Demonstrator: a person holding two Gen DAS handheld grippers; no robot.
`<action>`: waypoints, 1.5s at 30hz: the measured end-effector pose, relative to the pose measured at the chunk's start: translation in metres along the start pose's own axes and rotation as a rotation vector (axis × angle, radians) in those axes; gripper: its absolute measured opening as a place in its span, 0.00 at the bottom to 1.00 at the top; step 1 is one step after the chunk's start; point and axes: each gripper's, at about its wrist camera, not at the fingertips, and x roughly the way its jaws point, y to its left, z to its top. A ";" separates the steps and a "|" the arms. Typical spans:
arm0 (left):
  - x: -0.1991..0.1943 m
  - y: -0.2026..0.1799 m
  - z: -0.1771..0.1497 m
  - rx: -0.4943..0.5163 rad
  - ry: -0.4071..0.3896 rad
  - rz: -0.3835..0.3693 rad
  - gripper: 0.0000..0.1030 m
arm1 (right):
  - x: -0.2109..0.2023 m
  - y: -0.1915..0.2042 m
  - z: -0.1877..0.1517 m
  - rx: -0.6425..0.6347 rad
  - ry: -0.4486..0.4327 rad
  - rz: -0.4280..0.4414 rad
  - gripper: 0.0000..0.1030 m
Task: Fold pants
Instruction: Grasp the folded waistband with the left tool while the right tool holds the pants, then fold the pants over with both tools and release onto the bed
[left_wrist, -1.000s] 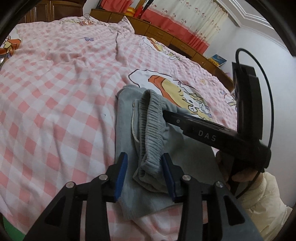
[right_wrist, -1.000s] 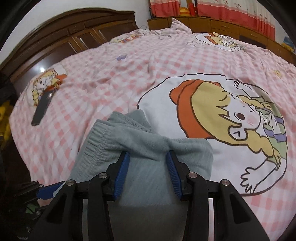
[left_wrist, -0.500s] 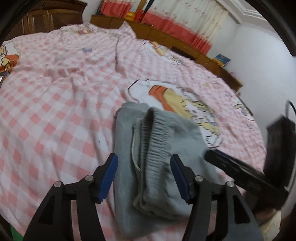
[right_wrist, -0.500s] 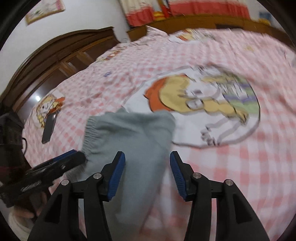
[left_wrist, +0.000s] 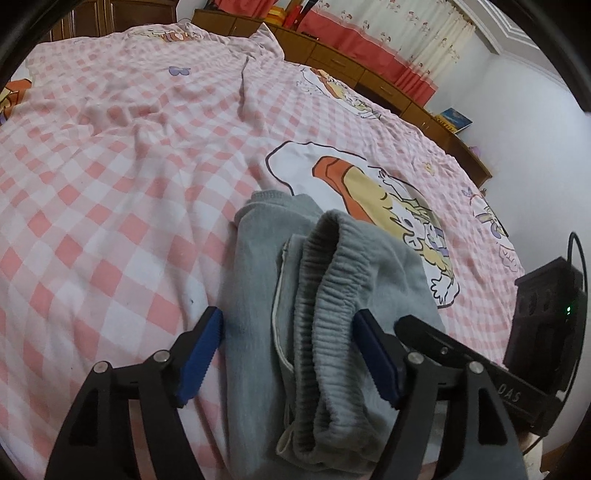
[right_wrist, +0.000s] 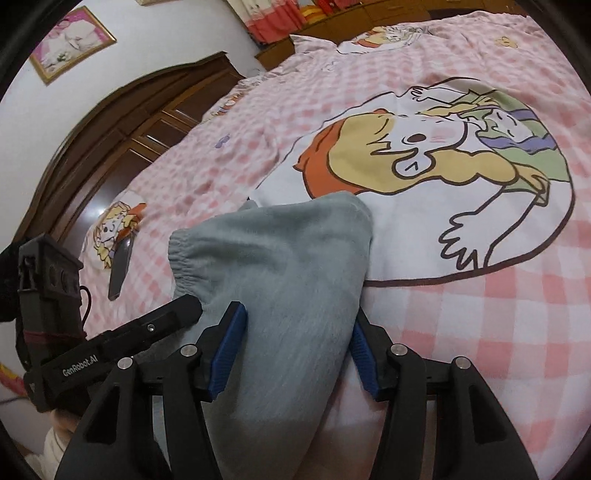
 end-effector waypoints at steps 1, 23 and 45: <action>0.000 0.000 0.000 0.005 -0.001 0.002 0.73 | 0.001 -0.001 -0.001 0.002 -0.008 0.008 0.54; -0.036 -0.055 0.005 0.133 -0.079 -0.118 0.37 | -0.061 0.015 0.011 0.024 -0.171 -0.079 0.25; 0.074 -0.113 0.012 0.181 0.049 -0.155 0.50 | -0.052 -0.092 0.036 0.072 -0.115 -0.283 0.36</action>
